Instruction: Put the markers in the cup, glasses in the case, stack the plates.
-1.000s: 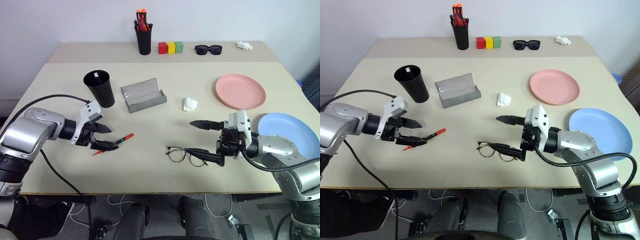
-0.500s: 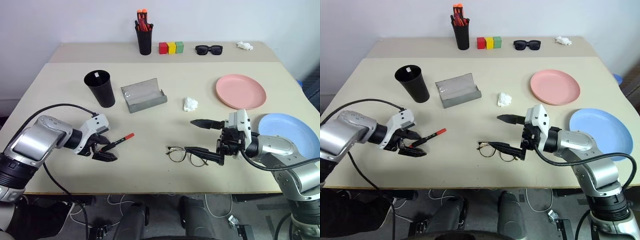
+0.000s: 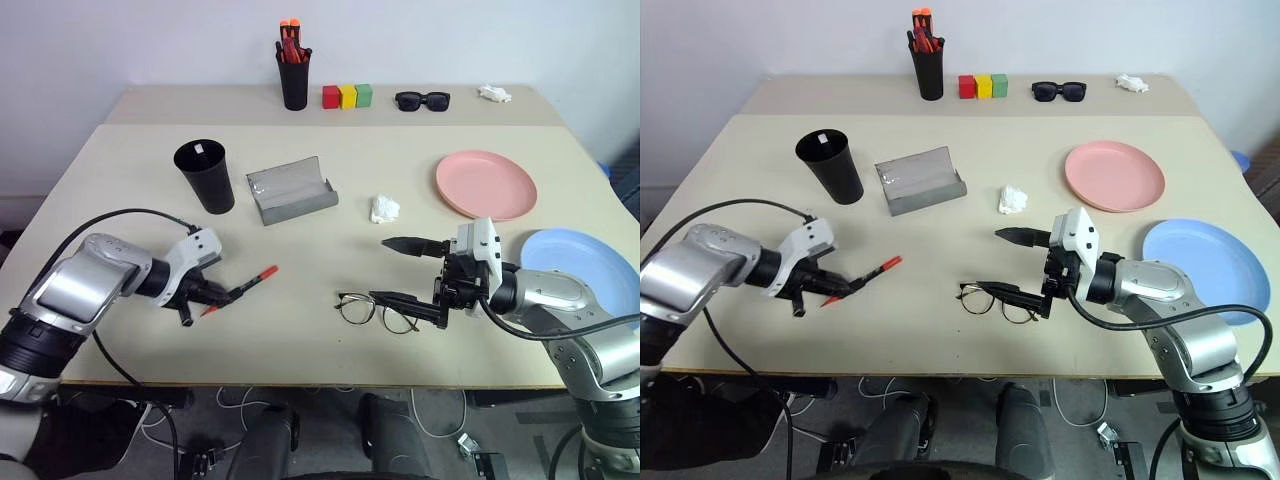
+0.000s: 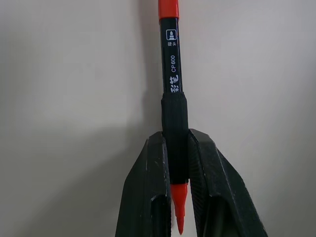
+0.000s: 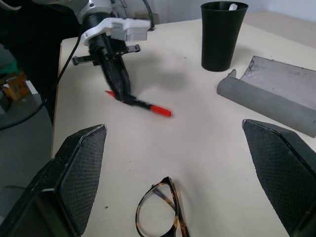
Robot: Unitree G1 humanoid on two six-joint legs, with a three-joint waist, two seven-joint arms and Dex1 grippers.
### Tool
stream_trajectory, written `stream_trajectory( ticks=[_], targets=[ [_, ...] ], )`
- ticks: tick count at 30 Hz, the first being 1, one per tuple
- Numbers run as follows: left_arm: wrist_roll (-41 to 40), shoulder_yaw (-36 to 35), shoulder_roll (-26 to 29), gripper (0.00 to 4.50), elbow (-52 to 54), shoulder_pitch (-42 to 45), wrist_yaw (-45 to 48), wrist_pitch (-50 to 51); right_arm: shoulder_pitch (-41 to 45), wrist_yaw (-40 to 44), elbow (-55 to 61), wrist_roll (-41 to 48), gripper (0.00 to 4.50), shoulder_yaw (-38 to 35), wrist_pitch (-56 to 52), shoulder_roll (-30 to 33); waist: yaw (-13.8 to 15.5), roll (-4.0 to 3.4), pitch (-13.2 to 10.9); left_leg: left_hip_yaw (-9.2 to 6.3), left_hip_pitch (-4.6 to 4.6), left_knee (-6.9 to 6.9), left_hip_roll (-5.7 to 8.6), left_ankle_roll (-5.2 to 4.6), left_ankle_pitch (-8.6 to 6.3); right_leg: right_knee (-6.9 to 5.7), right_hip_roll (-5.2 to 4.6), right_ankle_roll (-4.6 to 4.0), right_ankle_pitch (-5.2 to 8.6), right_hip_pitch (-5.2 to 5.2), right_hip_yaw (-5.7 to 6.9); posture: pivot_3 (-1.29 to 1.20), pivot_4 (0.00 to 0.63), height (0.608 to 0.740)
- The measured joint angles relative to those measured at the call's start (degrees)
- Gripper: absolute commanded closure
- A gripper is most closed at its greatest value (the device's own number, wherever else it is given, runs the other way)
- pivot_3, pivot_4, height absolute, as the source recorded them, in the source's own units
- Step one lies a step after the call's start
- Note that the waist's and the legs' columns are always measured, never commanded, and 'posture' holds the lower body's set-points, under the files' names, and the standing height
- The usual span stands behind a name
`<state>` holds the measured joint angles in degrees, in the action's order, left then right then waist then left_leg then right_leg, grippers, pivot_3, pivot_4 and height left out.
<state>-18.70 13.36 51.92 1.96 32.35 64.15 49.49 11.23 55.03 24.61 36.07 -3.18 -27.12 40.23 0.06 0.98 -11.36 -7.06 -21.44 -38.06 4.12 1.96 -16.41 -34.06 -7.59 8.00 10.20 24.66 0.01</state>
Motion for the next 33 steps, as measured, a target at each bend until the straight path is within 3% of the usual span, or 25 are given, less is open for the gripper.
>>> stream_trajectory(
  ticks=[7, 13, 18, 26, 33],
  targets=[
    [-0.89, -15.32, -11.92, 4.49, -12.3, 11.07, -11.67, -17.92, 0.53, -0.1, -0.16, -0.97, 0.0, 0.05, 0.18, -0.17, 0.09, 0.0, 0.01, 0.02, 0.02, 0.03, 0.0, 0.03, 0.01, 0.01, 0.0, -0.02, -0.02, 0.04, 0.0, 0.0, 0.15, 0.74],
    [0.81, -22.4, -16.88, 4.49, -25.06, 16.26, -18.97, -39.12, 1.79, -1.15, -0.81, 0.68, 0.0, -0.73, -0.2, -2.42, 0.29, 0.01, 0.02, 0.04, 0.02, 0.01, 0.01, 0.07, 0.03, 0.03, 0.0, -0.03, -0.04, 0.02, -0.01, 0.0, 0.15, 0.74],
    [0.48, -27.49, -19.53, 4.49, -34.77, 19.41, -23.36, -51.09, 5.28, -3.54, -1.38, 5.82, 0.0, -3.59, -2.56, -4.35, 0.46, 0.02, 0.03, 0.03, 0.01, 0.01, 0.02, 0.07, 0.03, 0.04, 0.0, -0.03, -0.06, 0.02, -0.01, 0.0, 0.15, 0.74],
    [-1.62, -32.45, -22.07, 4.49, -46.07, 20.43, -25.25, -60.27, 4.52, -3.77, -1.36, 5.72, 0.0, -3.6, -2.66, -4.13, 0.56, 0.03, 0.03, 0.04, 0.01, -0.01, 0.04, 0.06, 0.04, 0.01, 0.0, -0.02, -0.07, 0.01, 0.0, 0.0, 0.15, 0.74],
    [-1.94, -32.62, -25.36, 4.49, -53.44, 20.41, -24.34, -63.67, 4.55, -3.92, -1.27, 5.68, 0.0, -3.58, -2.92, -4.0, 0.51, 0.04, 0.04, 0.04, 0.01, -0.02, 0.04, 0.06, 0.04, 0.02, 0.0, -0.01, -0.07, 0.0, 0.0, 0.0, 0.15, 0.74]
  ],
)
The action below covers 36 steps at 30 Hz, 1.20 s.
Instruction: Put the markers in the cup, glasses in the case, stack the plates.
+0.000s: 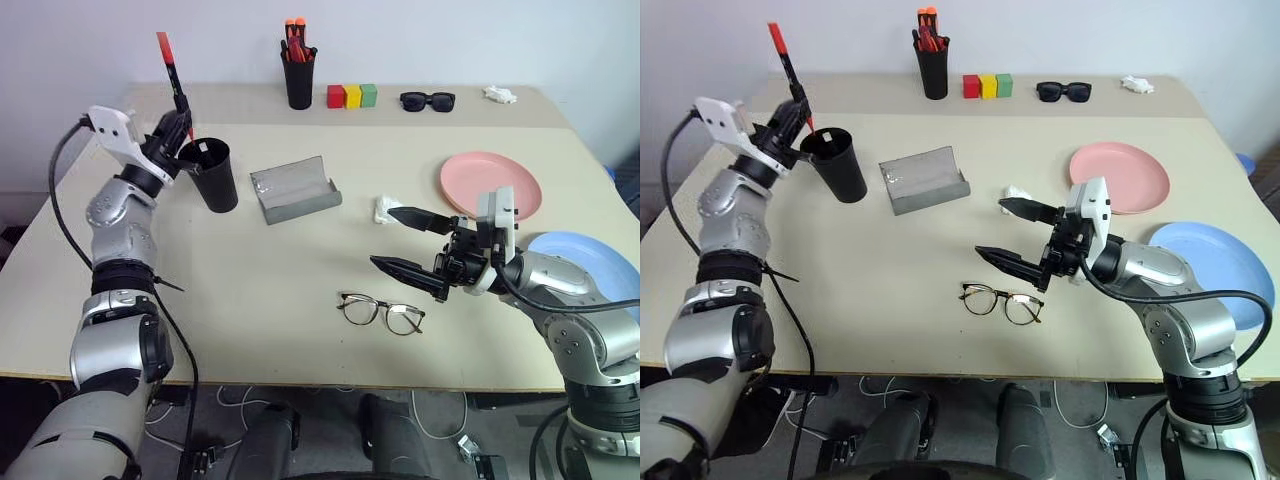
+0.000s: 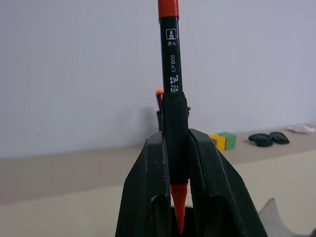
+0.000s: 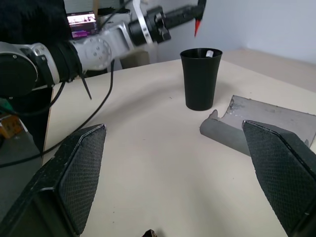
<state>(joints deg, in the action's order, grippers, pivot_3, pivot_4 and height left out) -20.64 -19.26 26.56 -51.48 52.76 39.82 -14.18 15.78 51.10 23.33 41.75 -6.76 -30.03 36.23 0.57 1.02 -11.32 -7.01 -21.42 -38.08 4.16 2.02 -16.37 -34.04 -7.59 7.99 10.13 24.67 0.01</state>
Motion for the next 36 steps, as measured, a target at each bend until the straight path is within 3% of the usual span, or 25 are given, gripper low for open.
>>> stream_trajectory(
  ticks=[6, 15, 22, 25, 31, 36],
  targets=[
    [0.02, -0.08, -1.03, 4.49, -3.2, -0.39, -0.38, -2.22, 0.0, -0.07, 0.08, 0.0, 0.0, 0.0, -0.39, 0.41, -0.14, 0.0, 0.0, 0.0, 0.01, 0.0, 0.0, 0.0, 0.0, 0.0, 0.0, 0.0, 0.0, 0.0, 0.0, 0.0, 0.15, 0.74],
    [-0.04, -0.65, -1.05, 0.2, -3.69, -1.49, -0.95, -2.72, 0.0, -0.21, 0.14, -0.24, 0.0, 0.0, -0.5, 0.5, -0.11, 0.0, 0.0, 0.0, 0.01, 0.0, 0.0, 0.0, 0.0, 0.0, 0.0, 0.0, 0.0, 0.0, 0.0, 0.0, 0.15, 0.74],
    [-0.2, -0.58, -1.07, 0.09, 1.08, -2.17, 0.12, -1.55, 0.0, -0.18, 0.14, -0.5, 0.0, 0.0, -0.49, 0.5, -0.12, 0.0, 0.0, 0.0, 0.01, 0.0, 0.0, 0.0, 0.0, -0.01, 0.0, 0.0, 0.0, 0.0, 0.0, 0.0, 0.15, 0.74],
    [-2.24, 0.64, -1.66, 0.09, 5.92, -2.19, 3.8, 4.57, 0.0, -0.19, 0.13, -0.56, 0.0, -0.01, -0.49, 0.49, 0.02, 0.0, 0.0, 0.0, -0.01, 0.0, 0.01, 0.0, 0.0, -0.01, 0.0, 0.0, 0.0, -0.01, 0.0, 0.0, 0.15, 0.74],
    [-2.22, 14.52, -2.31, 0.09, 20.35, -2.7, 14.6, 25.52, 0.06, -0.19, 0.1, -1.05, 0.0, 0.11, -0.32, 0.36, -0.2, 0.0, 0.01, -0.01, 0.04, -0.03, 0.02, -0.01, 0.0, -0.01, 0.01, 0.02, -0.01, -0.07, 0.0, 0.0, 0.15, 0.74],
    [4.22, 20.47, -5.78, 0.09, 15.53, -0.06, 11.29, 27.6, 0.19, -0.36, -0.02, -1.67, 0.0, 0.52, 0.41, 0.15, -1.09, -0.01, 0.01, -0.03, 0.05, -0.02, 0.0, -0.01, 0.0, -0.01, 0.03, 0.02, -0.01, -0.06, 0.01, 0.0, 0.15, 0.74]
  ],
)
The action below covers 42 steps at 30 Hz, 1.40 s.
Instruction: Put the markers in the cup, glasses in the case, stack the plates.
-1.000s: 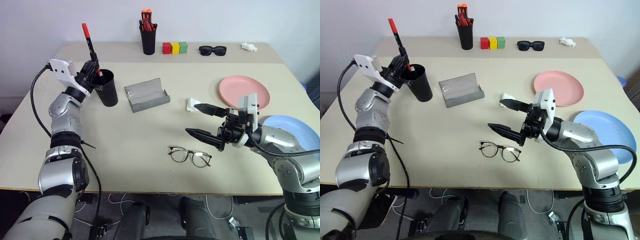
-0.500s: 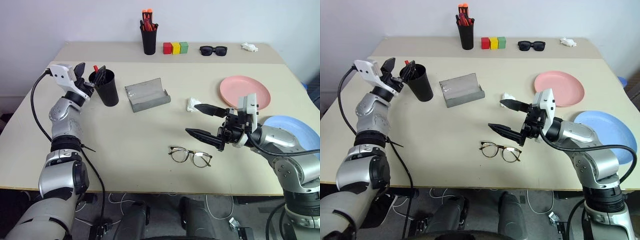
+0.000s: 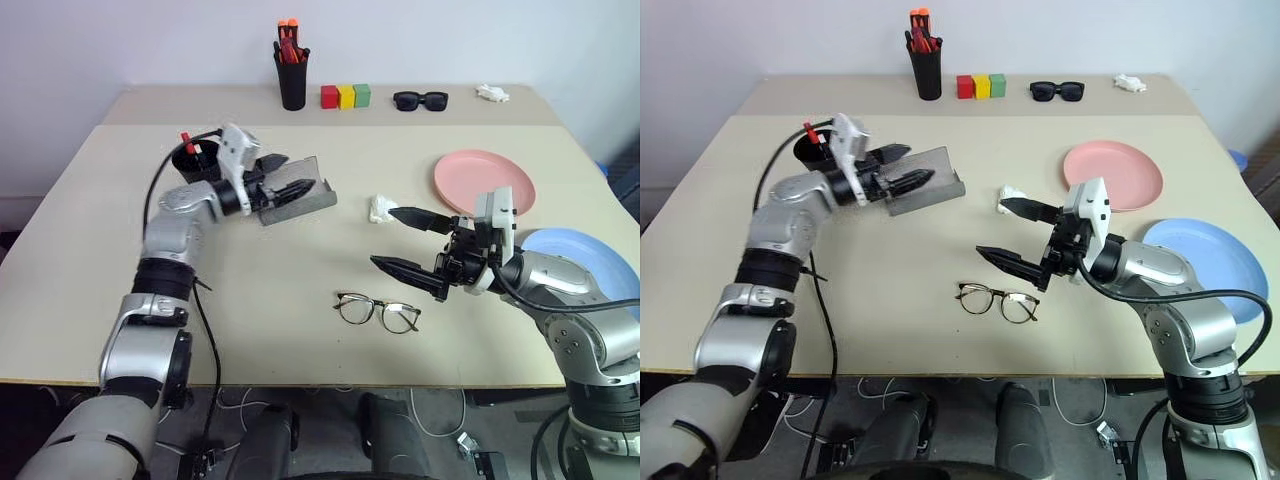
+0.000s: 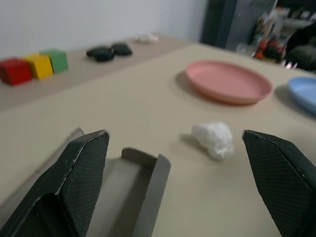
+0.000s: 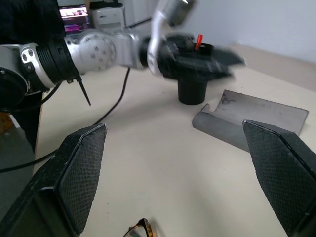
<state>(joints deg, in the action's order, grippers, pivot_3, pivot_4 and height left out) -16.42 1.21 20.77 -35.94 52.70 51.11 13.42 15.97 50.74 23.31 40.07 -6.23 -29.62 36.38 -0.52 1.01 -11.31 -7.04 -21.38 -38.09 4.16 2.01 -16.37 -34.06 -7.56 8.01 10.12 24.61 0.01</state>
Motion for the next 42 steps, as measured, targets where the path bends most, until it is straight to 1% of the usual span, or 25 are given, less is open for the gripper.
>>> stream_trajectory(
  ticks=[3, 5, 9, 13, 15, 16, 20, 23, 24, 28, 34, 37, 42],
  targets=[
    [4.35, 1.94, -2.02, 0.09, -6.26, 3.39, -3.8, -0.68, -0.03, -0.39, 0.0, -0.51, 0.0, 0.22, 0.11, -0.05, -0.07, 0.0, 0.0, 0.01, -0.01, 0.0, 0.01, 0.0, 0.0, 0.02, -0.01, 0.0, 0.0, 0.0, 0.0, 0.0, 0.15, 0.74],
    [4.87, 1.95, -3.49, 0.09, -9.21, 4.2, -5.43, -0.3, -0.04, -0.69, 0.01, -0.57, 0.0, 0.24, 0.13, -0.08, -0.11, 0.0, 0.0, 0.01, -0.02, 0.0, 0.02, -0.01, -0.01, 0.04, -0.02, 0.01, 0.0, 0.0, 0.0, 0.0, 0.15, 0.74],
    [7.08, 2.54, -4.53, 0.09, -15.51, 4.33, -5.51, 0.08, -0.8, -1.22, 0.13, -0.63, 0.0, 0.19, 0.18, -0.07, -0.18, 0.0, 0.0, 0.01, -0.02, 0.01, 0.01, -0.02, -0.01, 0.01, -0.01, 0.01, 0.0, 0.02, 0.0, 0.0, 0.15, 0.74],
    [8.56, 2.6, -4.53, 0.09, -17.64, 4.35, -4.37, 0.85, -1.52, -1.55, 0.26, -0.79, 0.0, 0.18, 0.23, -0.03, -0.08, 0.0, 0.0, 0.01, -0.03, 0.01, 0.03, -0.02, -0.01, 0.02, -0.03, 0.01, 0.0, 0.02, 0.0, 0.0, 0.15, 0.74],
    [9.12, 2.57, -4.53, 0.6, -17.8, 4.42, -4.32, 0.8, -1.52, -1.64, 0.35, -1.07, 0.0, 0.18, 0.34, 0.0, -0.08, 0.0, 0.0, 0.01, -0.02, 0.0, 0.03, -0.02, -0.01, 0.02, -0.03, 0.01, 0.0, 0.02, 0.0, 0.0, 0.15, 0.74],
    [9.39, 2.53, -4.53, 0.92, -17.95, 4.49, -4.37, 0.8, -1.52, -1.7, 0.35, -1.11, 0.0, 0.18, 0.39, 0.0, -0.08, 0.0, 0.0, 0.01, -0.02, 0.0, 0.03, -0.02, -0.01, 0.02, -0.03, 0.02, 0.0, 0.02, 0.0, 0.0, 0.15, 0.74],
    [9.71, 2.45, -4.71, 2.79, -18.18, 4.48, -3.89, 0.9, -1.52, -1.92, 0.35, -1.5, 0.0, 0.18, 0.92, 0.0, -0.07, 0.0, 0.0, 0.01, -0.03, 0.0, 0.03, -0.02, -0.01, 0.02, -0.03, 0.01, 0.0, 0.02, -0.01, 0.0, 0.15, 0.74],
    [9.69, 2.3, -4.97, 4.4, -18.11, 4.48, -3.04, 0.89, -1.52, -1.93, 0.35, -1.64, 0.0, 0.18, 1.34, 0.0, -0.03, 0.0, 0.0, 0.01, -0.02, 0.0, 0.03, -0.02, -0.01, 0.02, -0.03, 0.02, 0.0, 0.01, 0.0, 0.0, 0.15, 0.74],
    [9.74, 2.28, -4.98, 4.47, -18.04, 4.48, -2.87, 0.77, -1.52, -1.93, 0.35, -1.66, 0.0, 0.18, 1.38, 0.0, -0.06, 0.0, 0.0, 0.01, -0.02, 0.0, 0.03, -0.02, -0.01, 0.01, -0.03, 0.02, 0.0, 0.01, 0.0, 0.0, 0.15, 0.74],
    [9.74, 2.02, -4.65, 4.47, -17.8, 4.69, -2.02, 0.78, -1.52, -1.94, 0.35, -1.76, 0.0, 0.19, 1.56, 0.0, -0.06, -0.02, 0.01, 0.01, -0.02, 0.0, 0.02, -0.02, -0.01, 0.02, -0.03, 0.02, 0.0, 0.01, 0.0, 0.0, 0.15, 0.74],
    [7.55, 1.98, -4.13, 4.47, -14.69, 3.9, 7.58, 2.77, -1.5, -1.97, 0.35, -2.0, 0.0, 0.23, 1.84, 0.01, -0.1, -0.01, 0.01, 0.01, -0.04, 0.0, 0.02, -0.02, -0.01, 0.02, -0.03, 0.02, 0.0, 0.02, 0.0, 0.0, 0.15, 0.74],
    [5.98, 2.77, -0.14, 4.47, -10.67, 2.94, 17.86, 5.67, -1.65, -1.98, 0.36, -2.44, 0.0, 0.23, 1.86, 0.12, -0.64, -0.02, 0.01, 0.04, -0.02, 0.05, -0.01, -0.02, -0.02, -0.01, -0.01, 0.01, 0.0, 0.06, 0.0, 0.0, 0.15, 0.74],
    [5.71, 6.67, 7.2, 4.47, -5.98, 0.94, 32.51, 9.93, -1.74, -1.92, 0.37, -2.85, 0.0, 0.25, 1.89, 0.12, -0.31, -0.02, 0.01, 0.04, -0.05, 0.04, 0.0, -0.02, -0.01, -0.02, -0.02, 0.0, 0.01, 0.07, -0.01, 0.0, 0.15, 0.74]
  ],
)
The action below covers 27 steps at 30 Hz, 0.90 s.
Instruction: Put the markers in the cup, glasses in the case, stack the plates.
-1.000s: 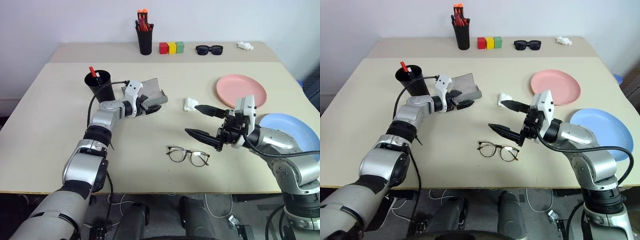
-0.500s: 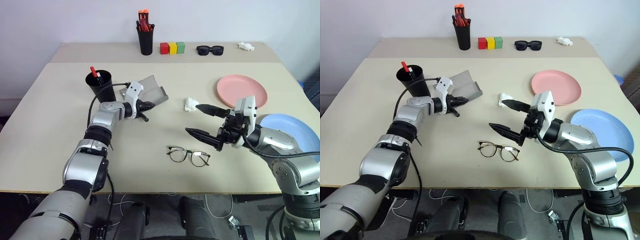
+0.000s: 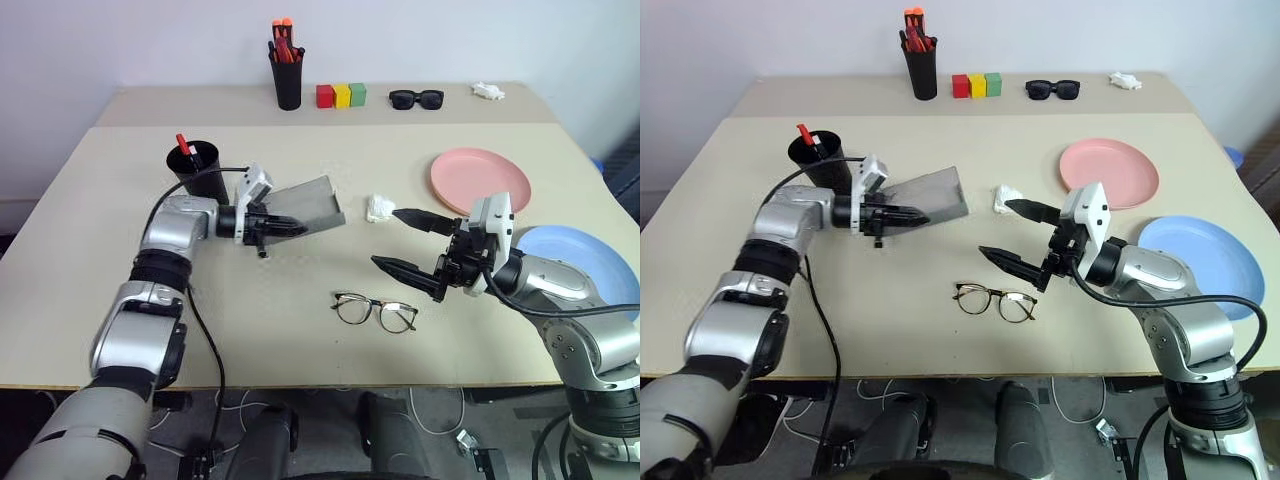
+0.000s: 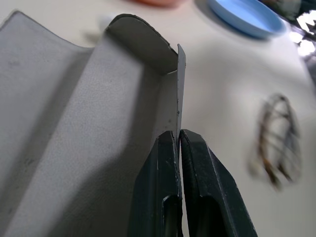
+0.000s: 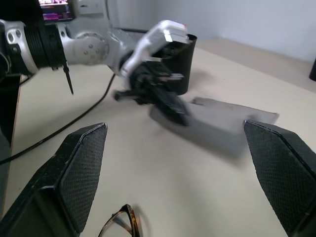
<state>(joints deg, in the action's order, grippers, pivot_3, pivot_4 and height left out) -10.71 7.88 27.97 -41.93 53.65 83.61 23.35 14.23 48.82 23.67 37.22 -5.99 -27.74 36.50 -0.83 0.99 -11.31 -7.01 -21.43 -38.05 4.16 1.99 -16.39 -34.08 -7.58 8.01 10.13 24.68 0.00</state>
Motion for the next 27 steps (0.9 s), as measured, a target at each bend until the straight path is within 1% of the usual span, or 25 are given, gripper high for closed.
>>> stream_trajectory(
  ticks=[2, 4, 8, 11, 16, 18, 19, 22, 23, 26, 27],
  targets=[
    [0.09, 1.53, 2.14, 4.47, 0.98, -0.52, 4.18, 0.04, 0.0, 0.03, 0.0, -0.01, 0.0, 0.02, 0.03, -0.01, 0.27, 0.0, 0.0, -0.01, -0.01, -0.01, 0.0, 0.0, 0.0, 0.01, 0.0, 0.0, 0.0, 0.0, 0.0, 0.0, 0.15, 0.74],
    [-0.51, 3.61, 4.59, 4.47, 3.23, -1.9, 6.47, -1.7, 0.02, 0.04, 0.0, -0.03, 0.0, 0.06, 0.04, 0.01, 0.18, 0.0, 0.0, -0.01, -0.01, -0.01, 0.0, 0.0, 0.0, 0.0, -0.01, 0.0, 0.0, 0.0, 0.0, 0.0, 0.15, 0.74],
    [-3.43, 9.08, 6.61, 4.47, 6.09, -3.04, 8.13, -4.48, 0.03, 0.15, -0.01, -0.04, 0.0, 0.06, 0.03, 0.03, 0.33, 0.0, 0.0, -0.04, -0.02, -0.01, 0.0, 0.0, 0.0, 0.01, -0.01, -0.01, 0.0, -0.01, 0.0, 0.0, 0.15, 0.74],
    [-3.85, 12.3, 6.74, 4.47, 5.77, -3.01, 8.48, -6.63, 0.06, 0.27, -0.01, -0.05, 0.0, 0.06, 0.02, 0.04, 0.19, 0.0, 0.0, -0.04, -0.02, -0.01, -0.01, -0.01, 0.0, 0.0, 0.0, -0.01, 0.01, 0.0, 0.0, 0.0, 0.15, 0.74],
    [-2.83, 14.23, 5.48, 4.47, 1.07, -1.67, 8.62, -11.95, 0.05, 0.5, -0.02, -0.04, 0.0, 0.05, -0.02, 0.15, 0.17, 0.0, 0.0, -0.03, -0.02, -0.01, -0.01, -0.01, 0.0, 0.01, 0.0, -0.01, 0.0, 0.0, 0.0, 0.0, 0.15, 0.74],
    [-2.88, 15.05, 5.38, 3.92, -0.35, -0.89, 8.61, -13.15, 0.05, 0.5, -0.02, -0.03, 0.0, 0.05, -0.05, 0.22, 0.18, 0.0, 0.0, -0.03, -0.02, -0.01, -0.01, -0.01, -0.01, 0.01, 0.0, -0.01, 0.01, 0.0, 0.0, 0.0, 0.15, 0.74],
    [-3.23, 15.7, 5.39, 3.57, -0.77, -0.55, 8.62, -13.33, 0.05, 0.49, -0.01, -0.03, 0.0, 0.05, -0.08, 0.23, 0.19, 0.0, 0.0, -0.03, -0.02, -0.01, -0.01, -0.02, -0.01, 0.01, 0.0, -0.01, 0.01, 0.0, 0.0, 0.0, 0.15, 0.74],
    [-3.52, 15.85, 4.5, 2.14, -2.12, 0.68, 8.64, -13.7, 0.05, 0.49, -0.01, -0.03, 0.0, 0.04, -0.15, 0.38, 0.22, 0.0, 0.0, -0.03, -0.02, -0.02, 0.0, -0.02, 0.0, 0.0, 0.0, -0.01, 0.01, 0.0, 0.0, 0.0, 0.15, 0.74],
    [-3.35, 15.16, 3.82, 1.51, -2.98, 1.15, 8.63, -14.13, 0.0, 0.53, 0.03, -0.02, 0.0, 0.03, -0.24, 0.57, 0.3, 0.0, 0.0, -0.03, -0.02, -0.02, 0.0, -0.02, 0.0, 0.01, 0.0, 0.0, 0.01, -0.01, 0.0, 0.0, 0.15, 0.74],
    [-2.85, 12.86, 2.21, 0.1, -4.66, 1.84, 8.59, -15.16, -1.09, 0.99, 0.94, -0.02, 0.0, 0.01, -0.67, 1.48, 0.23, 0.0, 0.0, -0.02, -0.03, -0.03, 0.0, -0.03, -0.01, 0.01, 0.0, 0.0, 0.01, -0.01, 0.0, 0.0, 0.15, 0.74],
    [-3.22, 12.12, 1.99, 0.04, -4.49, 1.98, 8.61, -14.62, -2.65, 1.77, 2.23, -0.02, 0.0, 0.13, -0.84, 3.19, 0.3, 0.0, 0.0, -0.04, -0.05, -0.02, 0.0, -0.04, -0.02, 0.01, 0.0, 0.01, 0.02, 0.0, 0.01, 0.0, 0.15, 0.74]
  ],
)
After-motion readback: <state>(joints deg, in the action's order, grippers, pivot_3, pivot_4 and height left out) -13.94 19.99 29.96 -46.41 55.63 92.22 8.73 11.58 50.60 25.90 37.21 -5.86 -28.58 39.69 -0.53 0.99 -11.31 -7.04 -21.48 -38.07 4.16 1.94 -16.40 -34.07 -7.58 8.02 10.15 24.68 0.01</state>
